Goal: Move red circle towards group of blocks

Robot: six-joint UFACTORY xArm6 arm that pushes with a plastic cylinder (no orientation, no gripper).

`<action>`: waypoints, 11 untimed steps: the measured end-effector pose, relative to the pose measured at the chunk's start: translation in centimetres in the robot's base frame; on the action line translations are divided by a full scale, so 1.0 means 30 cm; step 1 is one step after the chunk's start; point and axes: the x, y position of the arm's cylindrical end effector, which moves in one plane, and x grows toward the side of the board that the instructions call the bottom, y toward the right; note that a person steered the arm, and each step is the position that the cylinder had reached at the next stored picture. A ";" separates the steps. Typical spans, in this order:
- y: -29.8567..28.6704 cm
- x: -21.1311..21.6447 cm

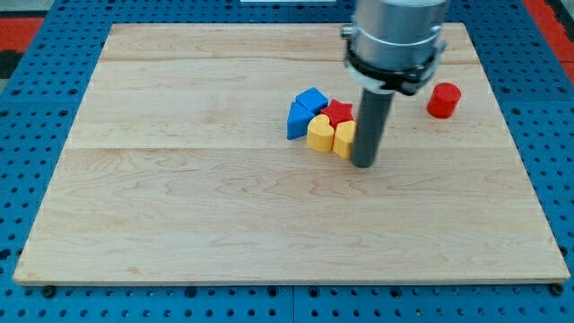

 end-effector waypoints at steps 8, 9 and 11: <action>0.442 -0.361; 0.438 -0.361; 0.278 -0.361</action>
